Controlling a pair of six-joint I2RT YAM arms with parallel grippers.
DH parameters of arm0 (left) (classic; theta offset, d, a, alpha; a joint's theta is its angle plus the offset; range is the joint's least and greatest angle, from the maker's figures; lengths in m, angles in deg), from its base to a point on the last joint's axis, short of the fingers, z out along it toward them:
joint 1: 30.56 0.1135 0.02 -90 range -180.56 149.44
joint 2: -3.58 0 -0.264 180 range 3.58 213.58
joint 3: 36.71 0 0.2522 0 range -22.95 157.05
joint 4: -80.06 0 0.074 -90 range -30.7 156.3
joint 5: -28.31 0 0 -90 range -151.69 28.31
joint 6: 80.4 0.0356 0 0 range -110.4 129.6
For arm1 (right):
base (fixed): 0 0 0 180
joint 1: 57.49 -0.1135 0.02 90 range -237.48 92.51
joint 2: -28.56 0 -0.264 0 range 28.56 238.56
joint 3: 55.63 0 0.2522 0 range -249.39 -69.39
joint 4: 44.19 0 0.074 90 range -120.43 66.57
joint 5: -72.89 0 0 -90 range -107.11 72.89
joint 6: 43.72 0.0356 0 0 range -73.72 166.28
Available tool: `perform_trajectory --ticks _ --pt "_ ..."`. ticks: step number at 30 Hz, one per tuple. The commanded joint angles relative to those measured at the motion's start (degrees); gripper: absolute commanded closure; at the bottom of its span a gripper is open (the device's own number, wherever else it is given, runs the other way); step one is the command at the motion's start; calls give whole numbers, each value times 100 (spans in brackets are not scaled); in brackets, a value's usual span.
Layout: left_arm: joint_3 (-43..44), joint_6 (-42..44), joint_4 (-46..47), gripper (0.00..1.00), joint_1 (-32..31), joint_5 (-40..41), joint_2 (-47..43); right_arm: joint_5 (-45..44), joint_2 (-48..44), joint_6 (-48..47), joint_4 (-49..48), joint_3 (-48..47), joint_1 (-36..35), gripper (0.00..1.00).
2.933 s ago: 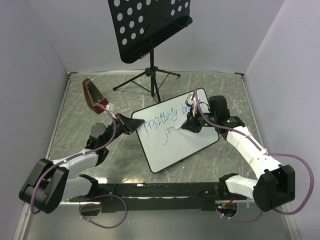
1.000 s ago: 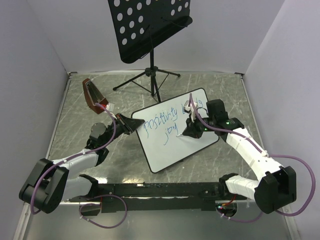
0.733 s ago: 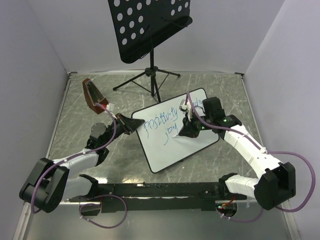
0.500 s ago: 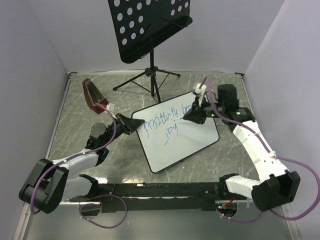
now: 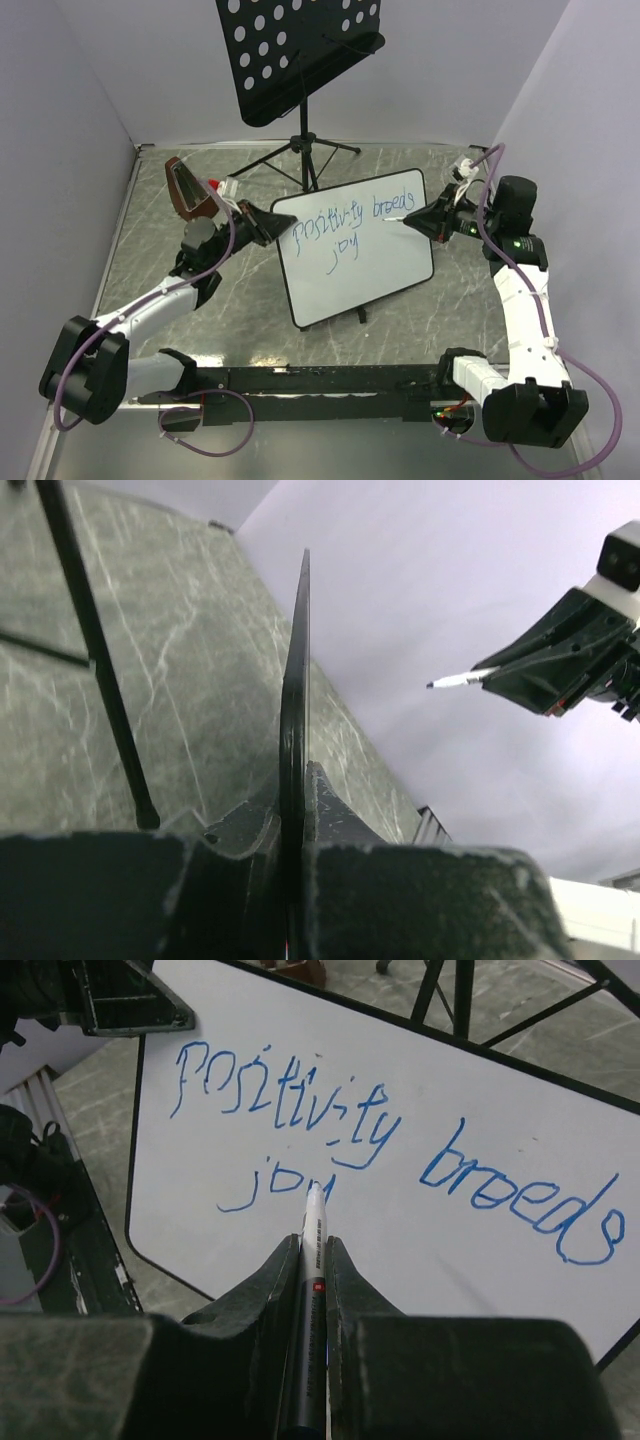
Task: Write a sentence on the whiteboard
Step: Place the whiteboard on the whiteboard stand.
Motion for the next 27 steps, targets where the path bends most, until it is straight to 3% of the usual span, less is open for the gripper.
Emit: perform_trajectory --ticks 1,8,14,19,27 --pt "798 337 409 99 174 54 139 561 -247 249 -441 48 241 100" --pt "1265 381 426 99 675 -692 517 606 -344 205 -398 171 347 100" --pt "1573 329 478 99 1114 -1816 983 632 -370 197 -416 259 356 100" --pt "1468 144 987 99 1457 -2940 1397 606 -353 144 -389 286 364 100" --pt "1257 74 1963 99 1836 -3470 1774 606 -361 144 -433 356 373 100"
